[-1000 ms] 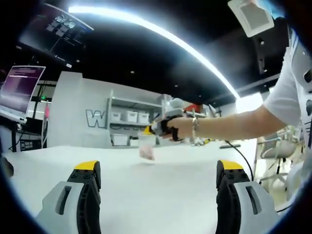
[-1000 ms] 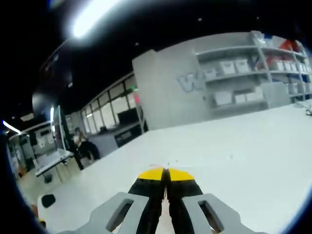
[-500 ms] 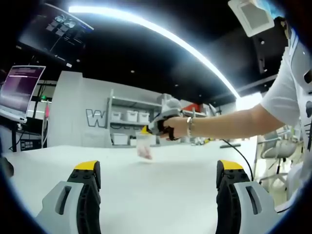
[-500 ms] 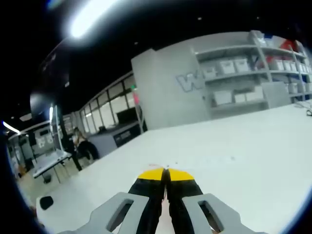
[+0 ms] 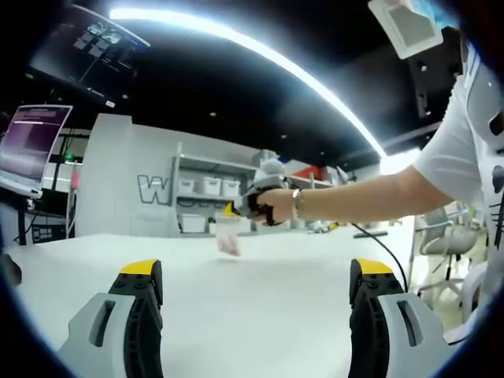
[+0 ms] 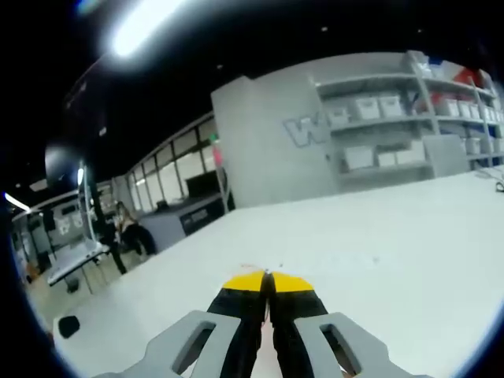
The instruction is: Open the resealable bag by pulling the two sides of the seal apart until the entire bag opening is separated and visibly accessible.
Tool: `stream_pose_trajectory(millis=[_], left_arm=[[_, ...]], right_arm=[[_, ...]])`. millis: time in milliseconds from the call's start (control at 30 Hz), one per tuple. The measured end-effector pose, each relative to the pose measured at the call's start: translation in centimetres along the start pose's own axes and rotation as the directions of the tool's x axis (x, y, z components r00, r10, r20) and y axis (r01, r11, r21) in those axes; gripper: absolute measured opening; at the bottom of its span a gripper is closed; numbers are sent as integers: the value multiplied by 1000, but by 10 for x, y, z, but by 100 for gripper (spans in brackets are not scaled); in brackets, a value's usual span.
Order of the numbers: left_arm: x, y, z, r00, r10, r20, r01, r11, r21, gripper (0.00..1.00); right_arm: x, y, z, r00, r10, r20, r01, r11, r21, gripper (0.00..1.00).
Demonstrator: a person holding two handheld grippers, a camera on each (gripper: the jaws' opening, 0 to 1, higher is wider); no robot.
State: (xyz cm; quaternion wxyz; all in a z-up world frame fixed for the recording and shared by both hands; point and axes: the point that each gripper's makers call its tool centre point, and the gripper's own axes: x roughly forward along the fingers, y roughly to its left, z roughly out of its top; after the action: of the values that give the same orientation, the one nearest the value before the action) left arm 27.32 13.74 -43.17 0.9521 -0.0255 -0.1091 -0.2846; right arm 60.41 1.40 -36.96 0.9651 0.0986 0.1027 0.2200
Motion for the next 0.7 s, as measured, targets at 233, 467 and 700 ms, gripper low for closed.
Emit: stream_pose_trajectory(millis=[233,467,700], left_arm=[[0,-1,-1,1000,-3,-5,3,1000,1,97],[0,-2,-2,1000,-6,-11,6,1000,0,97],[0,-2,-3,1000,-11,-15,11,1000,1,97]], right_arm=[[5,-3,0,1000,-7,-9,6,1000,-16,0],[14,-6,4,1000,-14,-15,14,999,-35,0],[22,-8,7,1000,-19,-20,18,998,-59,0]])
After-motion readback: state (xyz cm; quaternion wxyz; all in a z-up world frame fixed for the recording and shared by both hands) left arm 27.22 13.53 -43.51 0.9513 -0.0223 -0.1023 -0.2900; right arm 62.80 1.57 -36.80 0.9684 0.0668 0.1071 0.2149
